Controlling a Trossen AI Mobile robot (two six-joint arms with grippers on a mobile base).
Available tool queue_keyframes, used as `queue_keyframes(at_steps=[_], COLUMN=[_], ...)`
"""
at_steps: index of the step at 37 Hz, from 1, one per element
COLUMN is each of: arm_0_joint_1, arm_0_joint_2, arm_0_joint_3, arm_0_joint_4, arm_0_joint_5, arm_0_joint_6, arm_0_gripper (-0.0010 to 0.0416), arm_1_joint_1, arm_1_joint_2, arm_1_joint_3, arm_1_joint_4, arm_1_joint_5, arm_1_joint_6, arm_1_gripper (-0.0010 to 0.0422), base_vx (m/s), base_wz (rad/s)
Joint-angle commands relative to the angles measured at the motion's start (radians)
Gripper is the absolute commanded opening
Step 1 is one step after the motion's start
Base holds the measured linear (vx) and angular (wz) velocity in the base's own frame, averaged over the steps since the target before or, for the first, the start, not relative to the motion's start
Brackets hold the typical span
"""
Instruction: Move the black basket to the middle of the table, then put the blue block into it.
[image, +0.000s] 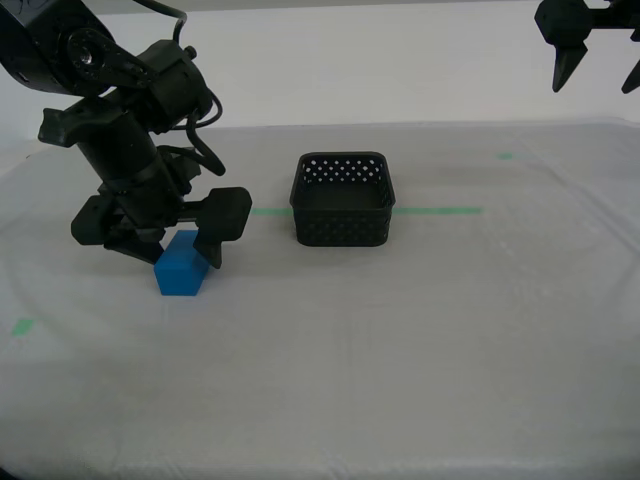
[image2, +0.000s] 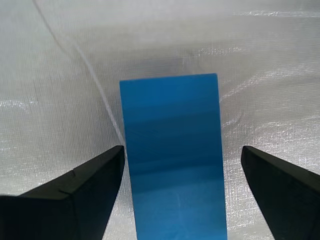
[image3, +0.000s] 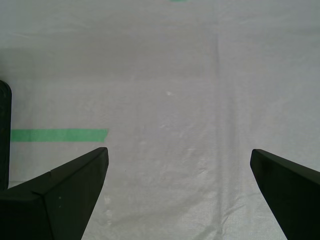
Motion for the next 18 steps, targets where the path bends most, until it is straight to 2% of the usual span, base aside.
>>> queue_keyframes(at_steps=[1, 10, 18], arm_0_joint_1=[0.001, 0.0, 0.001], arm_0_joint_2=[0.0, 0.0, 0.0], arm_0_joint_3=[0.001, 0.001, 0.001], arm_0_joint_4=[0.0, 0.0, 0.0], arm_0_joint_5=[0.003, 0.003, 0.003], arm_0_joint_6=[-0.001, -0.001, -0.001], arm_0_gripper=[0.0399, 0.0399, 0.0399], arm_1_joint_1=[0.0, 0.002, 0.003], arm_1_joint_2=[0.001, 0.0, 0.0], arm_1_joint_3=[0.0, 0.0, 0.003], arm_1_joint_4=[-0.009, -0.018, -0.021], arm_1_joint_5=[-0.007, -0.007, -0.008], arm_1_joint_6=[-0.018, -0.018, -0.018], arm_1_gripper=[0.0287, 0.0216, 0.0129], base_vx=[0.0, 0.0, 0.0], base_wz=[0.0, 0.0, 0.0])
